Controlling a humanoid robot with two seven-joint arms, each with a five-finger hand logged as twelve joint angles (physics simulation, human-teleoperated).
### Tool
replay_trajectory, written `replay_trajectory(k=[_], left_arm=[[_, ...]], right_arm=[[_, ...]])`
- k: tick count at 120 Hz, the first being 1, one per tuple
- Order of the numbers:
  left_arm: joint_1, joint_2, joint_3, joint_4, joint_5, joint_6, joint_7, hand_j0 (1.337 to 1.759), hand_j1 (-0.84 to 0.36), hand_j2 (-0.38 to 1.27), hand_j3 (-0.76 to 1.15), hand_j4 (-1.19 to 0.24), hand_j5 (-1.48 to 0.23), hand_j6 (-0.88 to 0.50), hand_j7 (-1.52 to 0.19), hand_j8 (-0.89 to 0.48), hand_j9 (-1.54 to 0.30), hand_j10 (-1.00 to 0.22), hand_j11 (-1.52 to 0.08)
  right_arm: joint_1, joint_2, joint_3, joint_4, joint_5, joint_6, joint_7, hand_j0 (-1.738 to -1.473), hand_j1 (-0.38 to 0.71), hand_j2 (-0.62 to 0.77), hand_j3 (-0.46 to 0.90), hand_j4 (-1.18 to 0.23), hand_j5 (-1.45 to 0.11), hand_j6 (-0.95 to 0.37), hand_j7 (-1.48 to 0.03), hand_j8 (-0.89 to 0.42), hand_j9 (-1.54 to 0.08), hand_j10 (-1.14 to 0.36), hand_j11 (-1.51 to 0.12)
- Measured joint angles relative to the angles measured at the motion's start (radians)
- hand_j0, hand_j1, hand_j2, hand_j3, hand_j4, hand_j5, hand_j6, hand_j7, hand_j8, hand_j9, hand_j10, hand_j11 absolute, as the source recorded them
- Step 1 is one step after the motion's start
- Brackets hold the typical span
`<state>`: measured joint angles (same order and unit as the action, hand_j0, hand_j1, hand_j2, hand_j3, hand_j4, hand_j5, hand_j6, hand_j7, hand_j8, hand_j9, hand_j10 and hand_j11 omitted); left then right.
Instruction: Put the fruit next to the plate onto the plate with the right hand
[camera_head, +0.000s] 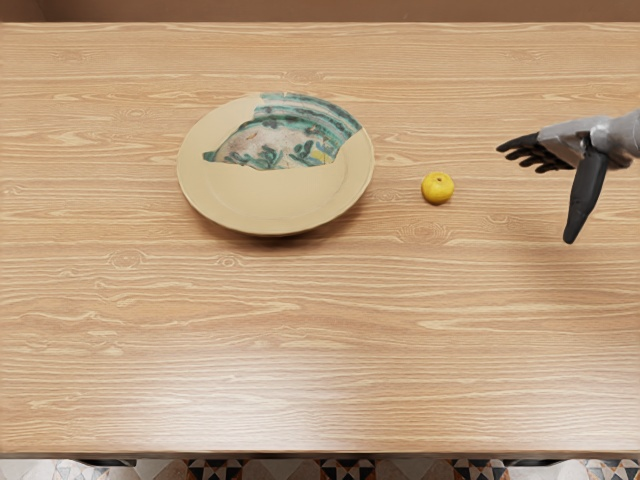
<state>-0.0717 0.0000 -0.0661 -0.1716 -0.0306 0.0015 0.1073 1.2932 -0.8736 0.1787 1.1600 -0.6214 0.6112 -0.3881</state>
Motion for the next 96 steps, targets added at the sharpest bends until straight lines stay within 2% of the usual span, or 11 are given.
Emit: replay_trajectory(k=[22, 43, 53, 65, 84, 96], left_arm=[[0.001, 0.000, 0.000, 0.000, 0.000, 0.000, 0.000, 1.658, 0.33, 0.00, 0.00, -0.02, -0.02, -0.02, -0.02, -0.02, -0.02, -0.02, -0.02], [0.001, 0.000, 0.000, 0.000, 0.000, 0.000, 0.000, 1.658, 0.33, 0.00, 0.00, -0.02, -0.02, -0.02, -0.02, -0.02, -0.02, -0.02, -0.02], [0.001, 0.000, 0.000, 0.000, 0.000, 0.000, 0.000, 1.658, 0.33, 0.00, 0.00, -0.02, -0.02, -0.02, -0.02, -0.02, -0.02, -0.02, -0.02], [0.000, 0.000, 0.000, 0.000, 0.000, 0.000, 0.000, 1.658, 0.33, 0.00, 0.00, -0.02, -0.02, -0.02, -0.02, -0.02, -0.02, -0.02, -0.02], [0.000, 0.000, 0.000, 0.000, 0.000, 0.000, 0.000, 1.658, 0.33, 0.00, 0.00, -0.02, -0.02, -0.02, -0.02, -0.02, -0.02, -0.02, -0.02], [0.000, 0.000, 0.000, 0.000, 0.000, 0.000, 0.000, 1.658, 0.33, 0.00, 0.00, -0.02, -0.02, -0.02, -0.02, -0.02, -0.02, -0.02, -0.02]], right_arm=[[0.016, -0.001, 0.002, 0.004, 0.024, 0.000, -0.028, -1.658, -0.35, 0.00, 0.00, 0.00, 0.00, -0.01, 0.00, -0.01, 0.00, 0.00, 0.00], [0.076, 0.006, 0.026, 0.040, 0.042, 0.000, -0.157, -1.658, -0.35, 0.00, 0.00, 0.00, 0.00, -0.01, 0.00, 0.00, 0.00, 0.00, 0.00], [0.085, 0.078, 0.070, 0.055, 0.045, 0.000, -0.193, -1.658, -0.35, 0.00, 0.00, 0.00, 0.00, -0.01, 0.00, 0.00, 0.00, 0.00, 0.00], [0.093, 0.159, 0.105, 0.071, 0.018, 0.000, -0.211, -1.658, -0.35, 0.00, 0.00, 0.00, 0.00, -0.01, 0.00, 0.00, 0.00, 0.00, 0.00], [0.096, 0.257, 0.114, 0.124, -0.140, -0.006, -0.220, -1.658, -0.35, 0.00, 0.00, 0.00, 0.00, 0.00, 0.00, 0.00, 0.00, 0.00, 0.00], [0.069, 0.290, 0.112, 0.135, -0.237, -0.082, -0.222, -1.658, -0.35, 0.00, 0.00, 0.00, 0.00, 0.00, 0.00, 0.00, 0.00, 0.00, 0.00]])
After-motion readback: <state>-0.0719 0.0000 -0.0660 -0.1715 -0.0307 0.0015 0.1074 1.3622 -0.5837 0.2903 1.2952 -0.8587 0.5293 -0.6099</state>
